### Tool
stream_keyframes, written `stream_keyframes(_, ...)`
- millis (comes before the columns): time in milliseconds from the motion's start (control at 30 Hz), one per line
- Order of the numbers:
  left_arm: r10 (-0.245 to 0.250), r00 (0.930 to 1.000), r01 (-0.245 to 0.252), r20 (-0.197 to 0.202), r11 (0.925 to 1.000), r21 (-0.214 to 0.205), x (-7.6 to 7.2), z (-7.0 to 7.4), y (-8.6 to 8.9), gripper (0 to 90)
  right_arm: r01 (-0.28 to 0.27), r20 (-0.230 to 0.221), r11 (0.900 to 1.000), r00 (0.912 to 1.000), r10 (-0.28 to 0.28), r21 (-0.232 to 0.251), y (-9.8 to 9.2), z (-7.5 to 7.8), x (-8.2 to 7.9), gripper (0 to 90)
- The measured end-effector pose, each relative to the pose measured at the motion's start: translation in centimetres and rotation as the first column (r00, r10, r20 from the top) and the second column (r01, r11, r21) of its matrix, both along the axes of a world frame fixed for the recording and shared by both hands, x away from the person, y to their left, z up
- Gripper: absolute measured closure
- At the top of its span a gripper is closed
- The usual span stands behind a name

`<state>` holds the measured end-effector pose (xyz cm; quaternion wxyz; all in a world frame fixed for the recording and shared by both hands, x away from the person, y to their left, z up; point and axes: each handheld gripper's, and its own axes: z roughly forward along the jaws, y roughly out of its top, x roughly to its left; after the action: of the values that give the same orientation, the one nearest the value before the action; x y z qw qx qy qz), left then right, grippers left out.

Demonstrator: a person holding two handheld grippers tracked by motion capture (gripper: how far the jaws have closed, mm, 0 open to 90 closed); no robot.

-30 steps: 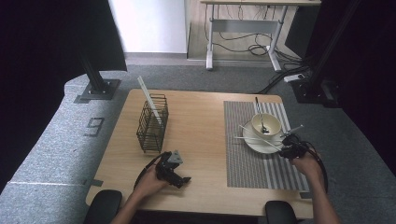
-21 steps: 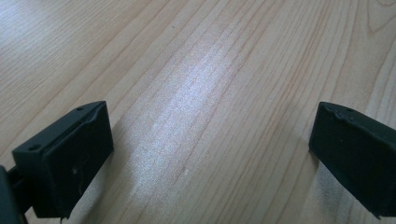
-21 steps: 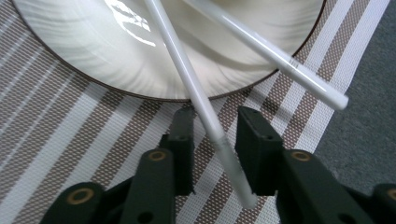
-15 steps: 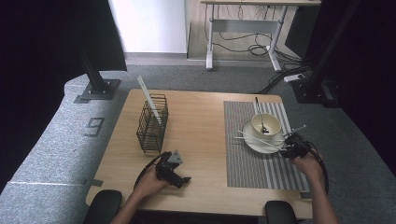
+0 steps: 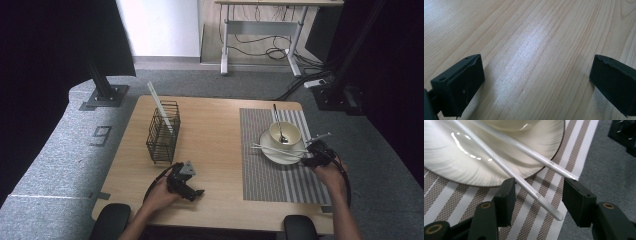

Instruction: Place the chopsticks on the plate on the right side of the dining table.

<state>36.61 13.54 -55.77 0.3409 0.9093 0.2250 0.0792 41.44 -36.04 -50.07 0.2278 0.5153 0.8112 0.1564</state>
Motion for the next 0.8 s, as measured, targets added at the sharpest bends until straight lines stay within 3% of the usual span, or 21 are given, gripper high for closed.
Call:
stream_keyframes(300,0.000,1.0000,0.000,-0.001,1.0000,0.000,0.00,0.01,0.00,0.0,0.041,0.042,0.9991,0.9983,-0.040,-0.013,-0.06,-0.03,0.40,38.9)
stream_keyframes(633,0.000,1.0000,0.000,0.000,1.0000,0.000,0.00,0.00,0.00,0.0,0.069,0.054,0.9975,0.9961,-0.069,0.016,-0.48,-0.26,0.55,38.6)
stream_keyframes(800,0.000,1.0000,0.000,-0.001,1.0000,0.000,0.00,0.01,0.00,0.0,0.061,0.069,0.9965,0.9955,-0.065,0.057,-0.16,0.11,-0.11,34.1)
